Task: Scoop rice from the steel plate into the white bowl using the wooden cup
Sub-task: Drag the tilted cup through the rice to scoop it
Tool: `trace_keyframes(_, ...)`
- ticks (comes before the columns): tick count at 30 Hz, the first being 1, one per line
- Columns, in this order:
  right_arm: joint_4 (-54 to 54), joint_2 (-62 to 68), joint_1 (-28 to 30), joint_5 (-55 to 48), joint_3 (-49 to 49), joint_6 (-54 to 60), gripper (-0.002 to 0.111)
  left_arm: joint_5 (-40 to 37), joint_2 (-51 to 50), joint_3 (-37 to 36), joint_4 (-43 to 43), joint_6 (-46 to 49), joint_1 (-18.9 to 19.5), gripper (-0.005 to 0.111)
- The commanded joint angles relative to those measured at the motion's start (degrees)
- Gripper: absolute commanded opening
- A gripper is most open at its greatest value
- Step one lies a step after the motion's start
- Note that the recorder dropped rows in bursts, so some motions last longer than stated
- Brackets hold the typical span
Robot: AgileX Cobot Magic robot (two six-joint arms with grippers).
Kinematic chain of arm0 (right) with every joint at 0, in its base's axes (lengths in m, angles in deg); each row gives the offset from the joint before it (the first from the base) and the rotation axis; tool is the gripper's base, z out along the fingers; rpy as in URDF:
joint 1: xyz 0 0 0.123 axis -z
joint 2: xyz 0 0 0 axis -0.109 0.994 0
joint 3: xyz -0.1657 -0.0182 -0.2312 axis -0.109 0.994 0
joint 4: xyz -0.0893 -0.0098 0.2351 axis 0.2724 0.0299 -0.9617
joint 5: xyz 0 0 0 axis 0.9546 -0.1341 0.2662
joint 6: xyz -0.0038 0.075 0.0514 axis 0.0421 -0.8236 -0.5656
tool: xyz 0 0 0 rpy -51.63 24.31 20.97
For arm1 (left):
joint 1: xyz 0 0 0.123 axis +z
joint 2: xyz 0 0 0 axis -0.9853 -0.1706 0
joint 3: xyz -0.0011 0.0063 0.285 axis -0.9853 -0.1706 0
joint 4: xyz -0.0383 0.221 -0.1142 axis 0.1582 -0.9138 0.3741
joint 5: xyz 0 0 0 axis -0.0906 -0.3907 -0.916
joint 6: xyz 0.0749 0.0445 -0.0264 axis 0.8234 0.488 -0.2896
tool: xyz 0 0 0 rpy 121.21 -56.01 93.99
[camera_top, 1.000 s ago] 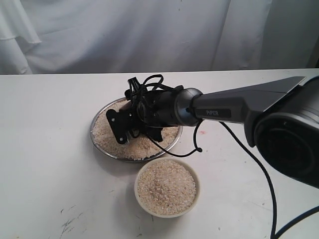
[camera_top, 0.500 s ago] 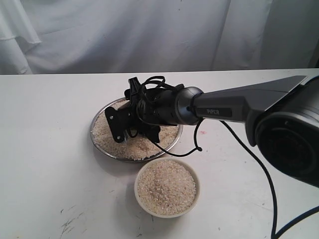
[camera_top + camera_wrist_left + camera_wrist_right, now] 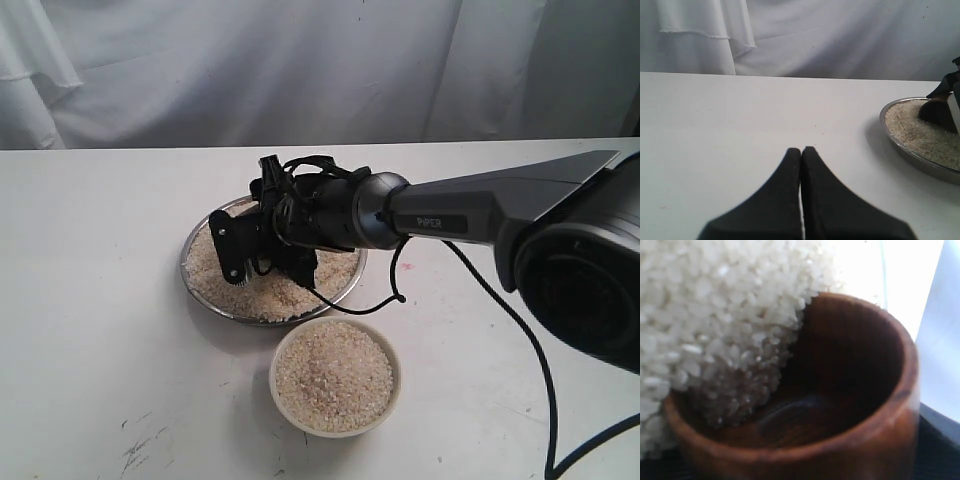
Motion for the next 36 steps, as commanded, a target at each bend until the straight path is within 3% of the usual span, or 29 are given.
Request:
trace_keyframes(1, -5.6, 1.1, 0.6, 2.4, 0.6, 0.5, 0.000, 0.4, 0.3, -0.3, 0.0, -0.2, -0.1, 0.000)
trace_keyframes(12, -10.1, 1.1, 2.9, 4.5, 0.7, 2.0, 0.000, 0.4, 0.3, -0.3, 0.0, -0.2, -0.1, 0.000)
trace_keyframes(26, -20.3, 1.4, 3.1, 5.1, 0.7, 10.0, 0.000, 0.4, 0.3, -0.3, 0.0, -0.2, -0.1, 0.000)
trace_keyframes(31, -30.3, 1.9, 3.1, 5.1, 0.7, 19.2, 0.000, 0.4, 0.3, -0.3, 0.0, -0.2, -0.1, 0.000)
trace_keyframes(36, -31.9, 1.9, 3.3, 6.0, 0.7, 19.3, 0.000, 0.4, 0.3, -0.3, 0.0, -0.2, -0.1, 0.000)
